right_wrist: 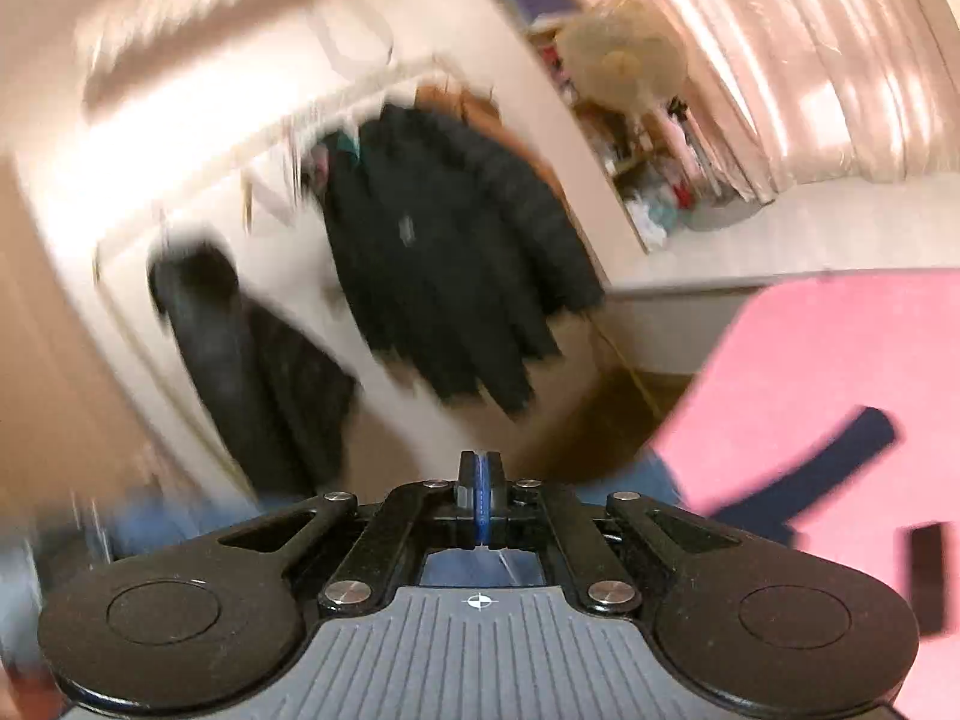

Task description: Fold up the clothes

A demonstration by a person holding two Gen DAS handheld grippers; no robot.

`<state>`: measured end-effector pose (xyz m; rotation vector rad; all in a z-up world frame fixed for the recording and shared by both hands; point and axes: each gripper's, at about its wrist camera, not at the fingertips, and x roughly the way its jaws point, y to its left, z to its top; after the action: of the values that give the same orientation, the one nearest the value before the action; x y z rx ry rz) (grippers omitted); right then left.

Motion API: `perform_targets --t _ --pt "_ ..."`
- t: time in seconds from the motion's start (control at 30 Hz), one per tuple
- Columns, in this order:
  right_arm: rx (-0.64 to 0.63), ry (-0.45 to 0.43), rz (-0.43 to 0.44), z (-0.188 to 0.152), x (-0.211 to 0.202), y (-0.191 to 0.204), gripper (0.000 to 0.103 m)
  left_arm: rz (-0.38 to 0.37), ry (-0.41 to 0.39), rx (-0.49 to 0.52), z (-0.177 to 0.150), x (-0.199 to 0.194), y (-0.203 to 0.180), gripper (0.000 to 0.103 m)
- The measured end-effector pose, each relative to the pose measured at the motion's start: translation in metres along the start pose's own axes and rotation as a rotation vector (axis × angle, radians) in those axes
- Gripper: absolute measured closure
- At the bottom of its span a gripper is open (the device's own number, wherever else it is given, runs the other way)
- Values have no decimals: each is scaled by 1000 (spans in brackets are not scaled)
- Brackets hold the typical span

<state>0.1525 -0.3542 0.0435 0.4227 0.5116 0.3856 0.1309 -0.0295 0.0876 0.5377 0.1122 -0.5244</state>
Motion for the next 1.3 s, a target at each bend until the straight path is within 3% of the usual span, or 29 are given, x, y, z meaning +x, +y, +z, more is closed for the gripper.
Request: perform_targets --t 0.07,0.1,0.13,0.27,0.33,0.43,0.53,0.57,0.6,0.63,0.7,0.77,0.87,1.07,1.17,1.3 --pt "-86 86 -19 -45 -7 8 55 10 34 -7 -1 -2 -14 99" --pt "-131 116 -21 -69 -11 13 15 21 52 -12 -1 -5 -18 99" --pt "-171 126 -8 -93 -16 19 11 35 65 -16 -1 -10 -21 99" --pt "-351 155 39 -167 -9 63 11 93 104 -11 6 -33 -34 99" --pt "-472 119 57 -189 1 89 11 109 119 -16 12 -43 -39 99" --pt "-608 52 78 -206 25 126 11 111 138 -24 19 -57 -40 99" --pt "-713 2 34 -210 55 154 13 85 134 -26 16 -67 -37 99" --pt "-727 -2 -7 -210 62 158 23 71 128 -17 14 -68 -34 99" --pt "-729 4 -44 -207 66 160 68 59 122 -7 11 -71 -32 99" --pt "-729 9 -80 -204 71 162 96 40 111 3 10 -72 -28 99" --pt "-704 -2 -144 -193 63 160 97 -1 85 25 10 -72 -19 99" --pt "-657 -46 -215 -176 38 158 98 -61 32 63 20 -73 -10 99" --pt "-603 -138 -311 -146 -24 166 98 -171 -107 85 49 -81 0 99" --pt "-574 -346 -538 -113 -180 221 98 -404 -458 154 149 -116 -7 99" --pt "-512 -416 -668 -125 -253 244 98 -573 -596 191 187 -139 -30 98" --pt "-401 -432 -868 -175 -319 254 98 -815 -719 236 219 -159 -78 98"
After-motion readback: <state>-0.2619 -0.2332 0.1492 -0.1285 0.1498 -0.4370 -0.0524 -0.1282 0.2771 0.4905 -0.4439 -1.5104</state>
